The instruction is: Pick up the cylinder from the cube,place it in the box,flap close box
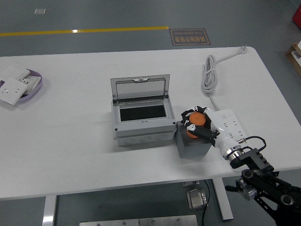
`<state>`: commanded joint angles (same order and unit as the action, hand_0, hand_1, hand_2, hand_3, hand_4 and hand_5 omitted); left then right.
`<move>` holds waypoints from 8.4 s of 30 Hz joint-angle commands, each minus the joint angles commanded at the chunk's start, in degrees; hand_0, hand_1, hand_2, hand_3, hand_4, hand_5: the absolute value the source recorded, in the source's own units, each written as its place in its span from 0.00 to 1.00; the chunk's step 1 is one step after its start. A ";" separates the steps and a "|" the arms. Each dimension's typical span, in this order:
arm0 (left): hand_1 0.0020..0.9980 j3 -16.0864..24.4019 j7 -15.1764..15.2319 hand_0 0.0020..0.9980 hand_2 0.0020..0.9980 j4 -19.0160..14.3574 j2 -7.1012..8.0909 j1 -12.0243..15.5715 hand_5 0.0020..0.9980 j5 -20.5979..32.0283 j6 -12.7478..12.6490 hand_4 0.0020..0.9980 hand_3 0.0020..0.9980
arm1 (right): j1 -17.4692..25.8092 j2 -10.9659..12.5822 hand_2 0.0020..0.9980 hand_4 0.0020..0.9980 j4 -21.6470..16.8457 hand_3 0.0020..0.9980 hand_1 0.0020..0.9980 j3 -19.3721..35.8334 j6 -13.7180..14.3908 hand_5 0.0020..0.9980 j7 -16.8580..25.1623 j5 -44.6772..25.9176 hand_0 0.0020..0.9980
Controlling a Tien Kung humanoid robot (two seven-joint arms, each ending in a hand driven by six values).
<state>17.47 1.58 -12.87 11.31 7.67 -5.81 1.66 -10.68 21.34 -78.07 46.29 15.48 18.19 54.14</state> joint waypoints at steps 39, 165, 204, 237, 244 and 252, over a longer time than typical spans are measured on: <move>0.65 -2.52 0.18 0.63 0.63 0.41 1.11 -0.39 0.25 2.47 -0.13 0.72 0.67 | -32.77 -21.34 0.25 0.00 0.53 0.19 0.19 -27.80 10.06 0.00 -32.32 35.22 0.17; 0.65 2.84 1.05 0.63 0.63 -0.43 1.65 -1.05 0.25 -2.34 0.12 0.72 0.67 | -37.44 3.12 0.63 0.92 -8.40 0.68 0.62 -31.06 -3.75 0.56 -32.42 36.37 0.67; 0.65 -1.30 0.72 0.63 0.63 -0.24 0.97 -0.25 0.25 0.67 0.05 0.72 0.67 | -7.33 0.66 0.64 0.86 -2.52 0.67 0.63 15.95 -3.82 0.45 -10.35 6.30 0.68; 0.65 -5.77 1.35 0.63 0.63 0.51 0.78 -0.12 0.25 5.09 0.63 0.72 0.67 | -23.22 -8.40 0.43 0.82 17.35 0.48 0.43 11.02 -4.63 0.19 -8.21 -2.43 0.60; 0.65 -6.42 1.52 0.63 0.63 0.56 0.89 -0.33 0.25 5.69 0.66 0.72 0.67 | -26.70 -11.40 0.44 0.81 22.81 0.48 0.47 10.76 -4.26 0.19 -7.23 -1.51 0.60; 0.65 -6.37 1.55 0.63 0.63 0.54 1.05 -0.66 0.25 5.45 0.67 0.72 0.67 | -31.32 -12.14 0.44 0.80 29.05 0.47 0.46 8.37 -3.50 0.19 -6.16 -4.00 0.59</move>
<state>11.10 3.13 -12.33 12.36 7.01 -0.36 2.33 -42.00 9.20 -49.02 54.66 11.99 12.03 50.14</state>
